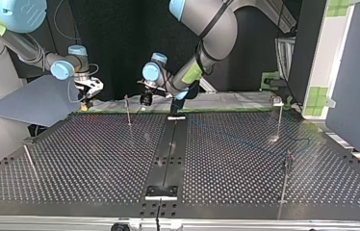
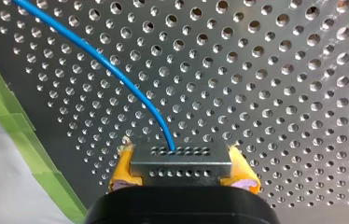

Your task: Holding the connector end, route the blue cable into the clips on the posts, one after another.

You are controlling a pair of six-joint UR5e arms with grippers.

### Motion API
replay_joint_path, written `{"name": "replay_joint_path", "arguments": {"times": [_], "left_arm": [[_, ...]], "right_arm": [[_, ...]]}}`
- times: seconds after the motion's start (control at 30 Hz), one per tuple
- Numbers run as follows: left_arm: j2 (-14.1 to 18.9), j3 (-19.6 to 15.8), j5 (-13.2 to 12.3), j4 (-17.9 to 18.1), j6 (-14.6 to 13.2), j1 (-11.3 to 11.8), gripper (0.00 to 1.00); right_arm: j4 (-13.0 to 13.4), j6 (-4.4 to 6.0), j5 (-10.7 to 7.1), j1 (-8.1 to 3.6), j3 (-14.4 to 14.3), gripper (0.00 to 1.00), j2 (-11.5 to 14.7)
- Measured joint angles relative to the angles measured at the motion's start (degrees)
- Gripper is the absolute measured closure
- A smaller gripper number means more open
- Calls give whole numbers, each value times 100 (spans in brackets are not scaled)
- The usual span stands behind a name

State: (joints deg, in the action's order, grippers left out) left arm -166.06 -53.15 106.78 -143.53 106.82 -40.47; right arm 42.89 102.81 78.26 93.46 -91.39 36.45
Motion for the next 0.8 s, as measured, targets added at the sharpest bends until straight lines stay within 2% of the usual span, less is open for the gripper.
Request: {"name": "replay_joint_path", "arguments": {"times": [0.17,0.2,0.23,0.27,0.33,0.37,0.43,0.47,0.53,0.57,0.63,0.8], "left_arm": [[0,0,-46,-1,0,-26,100],[0,0,-62,-2,1,-28,89],[1,0,-83,-5,1,-30,70],[1,0,-99,-8,0,-32,70],[1,0,-151,-14,-1,-39,55],[1,0,-184,-16,-1,-44,55],[1,0,-247,-29,-5,-57,41],[1,0,-261,-34,-9,-61,41],[1,-1,-275,-47,-23,-65,20],[1,-1,-278,-51,-30,-64,20],[1,-1,-279,-58,-61,-67,0],[1,0,-217,-88,-229,-80,0]], "right_arm": [[35,4,3,26,1,100,1],[38,4,1,30,2,100,1],[40,4,-1,34,3,100,1],[42,6,-4,38,4,100,1],[43,7,-11,42,4,100,1],[44,9,-14,44,3,100,0],[44,11,-18,48,3,100,0],[44,11,-19,50,4,100,0],[45,12,-23,52,4,100,0],[44,13,-25,52,4,100,0],[44,13,-27,56,3,100,0],[37,13,-29,55,2,100,0]]}}
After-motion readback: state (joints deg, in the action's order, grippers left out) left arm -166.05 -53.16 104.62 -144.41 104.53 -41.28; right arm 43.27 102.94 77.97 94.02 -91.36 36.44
